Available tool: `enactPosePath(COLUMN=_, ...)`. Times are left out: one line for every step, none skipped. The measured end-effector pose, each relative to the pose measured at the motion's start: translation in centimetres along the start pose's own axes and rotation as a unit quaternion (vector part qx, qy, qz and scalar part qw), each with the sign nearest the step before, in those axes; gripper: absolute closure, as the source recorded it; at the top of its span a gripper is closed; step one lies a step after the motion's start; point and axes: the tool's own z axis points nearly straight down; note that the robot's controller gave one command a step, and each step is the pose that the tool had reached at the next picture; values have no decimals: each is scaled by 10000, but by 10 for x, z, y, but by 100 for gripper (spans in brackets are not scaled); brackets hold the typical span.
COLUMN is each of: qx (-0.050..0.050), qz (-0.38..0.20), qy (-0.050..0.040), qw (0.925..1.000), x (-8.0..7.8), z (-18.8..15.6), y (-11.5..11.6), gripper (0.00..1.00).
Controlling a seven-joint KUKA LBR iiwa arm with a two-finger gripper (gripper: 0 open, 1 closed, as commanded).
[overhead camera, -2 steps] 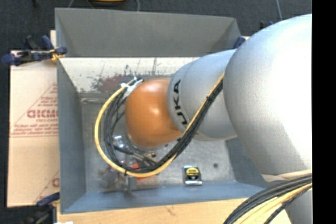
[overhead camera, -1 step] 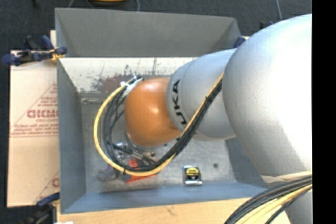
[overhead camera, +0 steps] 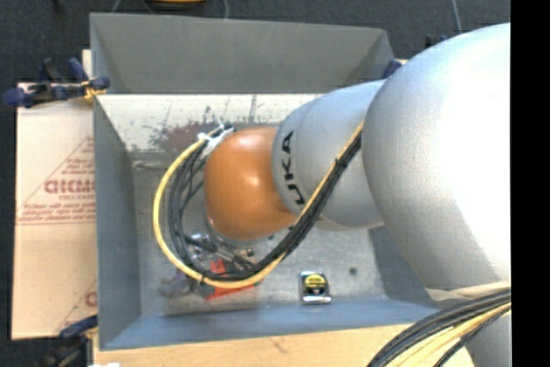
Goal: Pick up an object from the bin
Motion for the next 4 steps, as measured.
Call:
enactPosePath(qx=4, qz=154, qy=-64, qw=9999, x=-1, z=-214, y=5, gripper=100)
enactPosePath(qx=7, qz=155, qy=-19, qw=9999, x=0, z=-210, y=5, gripper=0)
enactPosePath(qx=12, qz=1044, qy=26, qw=9945, x=0, z=-54, y=-29, gripper=0)
enactPosePath(qx=0, qz=1490, qy=27, qw=9888, x=-2, z=21, y=-32, gripper=0)
